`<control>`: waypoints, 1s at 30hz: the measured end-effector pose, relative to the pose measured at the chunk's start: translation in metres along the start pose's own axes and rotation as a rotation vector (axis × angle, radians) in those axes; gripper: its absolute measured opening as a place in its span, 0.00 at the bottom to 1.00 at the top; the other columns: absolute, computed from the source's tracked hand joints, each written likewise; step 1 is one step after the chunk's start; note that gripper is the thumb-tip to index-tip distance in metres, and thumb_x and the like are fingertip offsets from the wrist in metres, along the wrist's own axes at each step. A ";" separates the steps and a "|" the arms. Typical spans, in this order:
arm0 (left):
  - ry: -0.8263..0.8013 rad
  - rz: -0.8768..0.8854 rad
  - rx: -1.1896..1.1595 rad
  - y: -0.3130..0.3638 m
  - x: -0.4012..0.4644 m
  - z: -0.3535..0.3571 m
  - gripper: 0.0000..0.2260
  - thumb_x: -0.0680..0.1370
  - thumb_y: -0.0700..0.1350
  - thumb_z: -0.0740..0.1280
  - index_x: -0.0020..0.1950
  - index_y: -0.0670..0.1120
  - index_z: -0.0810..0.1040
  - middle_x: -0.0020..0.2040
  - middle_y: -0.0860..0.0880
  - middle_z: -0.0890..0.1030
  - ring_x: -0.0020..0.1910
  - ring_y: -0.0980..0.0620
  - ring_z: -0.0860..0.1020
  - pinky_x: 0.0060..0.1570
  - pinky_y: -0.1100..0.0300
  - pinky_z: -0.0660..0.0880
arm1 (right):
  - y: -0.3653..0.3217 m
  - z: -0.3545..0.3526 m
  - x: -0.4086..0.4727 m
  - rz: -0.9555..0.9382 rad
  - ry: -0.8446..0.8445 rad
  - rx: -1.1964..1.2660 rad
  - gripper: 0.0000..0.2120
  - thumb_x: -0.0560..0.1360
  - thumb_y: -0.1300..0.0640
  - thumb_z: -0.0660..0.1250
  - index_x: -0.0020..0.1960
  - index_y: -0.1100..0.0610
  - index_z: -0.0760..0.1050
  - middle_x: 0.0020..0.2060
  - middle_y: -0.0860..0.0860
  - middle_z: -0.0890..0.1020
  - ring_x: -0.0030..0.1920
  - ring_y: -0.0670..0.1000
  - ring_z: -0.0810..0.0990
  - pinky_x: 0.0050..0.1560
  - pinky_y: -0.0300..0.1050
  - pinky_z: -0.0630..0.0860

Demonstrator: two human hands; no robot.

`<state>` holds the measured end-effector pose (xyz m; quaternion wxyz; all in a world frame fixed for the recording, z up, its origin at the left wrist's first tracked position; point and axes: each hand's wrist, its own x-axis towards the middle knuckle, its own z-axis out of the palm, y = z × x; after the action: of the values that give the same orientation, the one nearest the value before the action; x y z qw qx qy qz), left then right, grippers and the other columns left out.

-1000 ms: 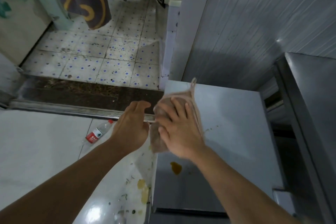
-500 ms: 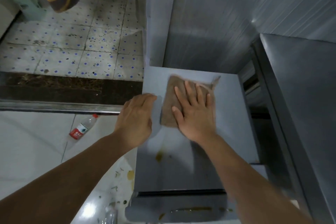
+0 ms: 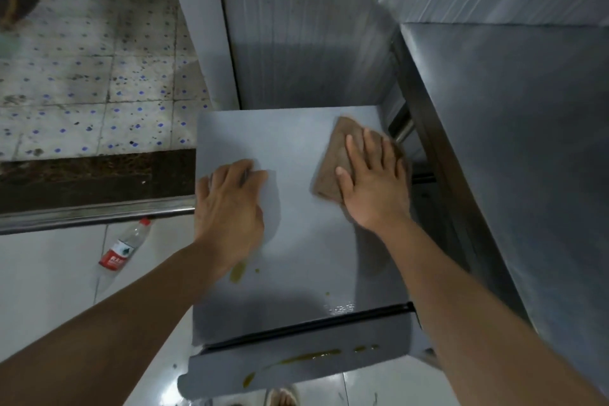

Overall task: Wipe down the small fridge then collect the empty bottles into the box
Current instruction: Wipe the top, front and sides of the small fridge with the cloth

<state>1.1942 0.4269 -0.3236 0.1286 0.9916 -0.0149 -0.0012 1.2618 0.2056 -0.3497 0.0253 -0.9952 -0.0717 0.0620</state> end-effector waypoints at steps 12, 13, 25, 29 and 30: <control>-0.065 0.126 -0.015 0.032 -0.010 0.005 0.25 0.71 0.36 0.65 0.68 0.51 0.72 0.70 0.46 0.69 0.67 0.42 0.66 0.63 0.45 0.60 | 0.015 -0.002 -0.047 0.053 -0.077 0.065 0.31 0.78 0.38 0.40 0.77 0.49 0.38 0.77 0.57 0.40 0.76 0.63 0.43 0.73 0.61 0.46; -0.083 0.139 -0.006 0.030 -0.010 0.003 0.25 0.72 0.36 0.64 0.68 0.51 0.71 0.71 0.48 0.68 0.68 0.43 0.65 0.64 0.45 0.59 | 0.016 -0.003 -0.034 0.054 -0.085 0.075 0.31 0.79 0.39 0.41 0.77 0.49 0.37 0.77 0.56 0.39 0.76 0.62 0.42 0.73 0.62 0.45; -0.095 -0.102 -0.241 -0.036 -0.052 -0.035 0.19 0.73 0.32 0.64 0.64 0.39 0.74 0.61 0.39 0.77 0.60 0.39 0.75 0.61 0.43 0.71 | -0.006 -0.003 -0.083 -0.010 -0.070 -0.068 0.31 0.78 0.37 0.41 0.77 0.46 0.38 0.77 0.56 0.43 0.75 0.63 0.43 0.73 0.65 0.47; -0.070 -0.110 -0.343 -0.041 -0.057 -0.031 0.24 0.73 0.29 0.61 0.69 0.40 0.70 0.66 0.40 0.73 0.65 0.42 0.71 0.66 0.46 0.67 | -0.036 -0.001 -0.063 0.033 -0.042 -0.053 0.31 0.79 0.39 0.41 0.77 0.48 0.37 0.77 0.57 0.41 0.75 0.65 0.41 0.72 0.68 0.44; -0.063 -0.100 -0.365 -0.044 -0.058 -0.029 0.25 0.72 0.28 0.61 0.69 0.40 0.69 0.67 0.40 0.72 0.66 0.41 0.70 0.67 0.47 0.66 | -0.050 0.003 -0.073 -0.026 -0.029 -0.052 0.31 0.79 0.39 0.40 0.77 0.48 0.37 0.77 0.57 0.41 0.75 0.65 0.41 0.72 0.68 0.42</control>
<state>1.1376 0.4784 -0.3068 0.3058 0.9507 0.0309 -0.0413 1.1829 0.2444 -0.3411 -0.0007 -0.9935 -0.0867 0.0743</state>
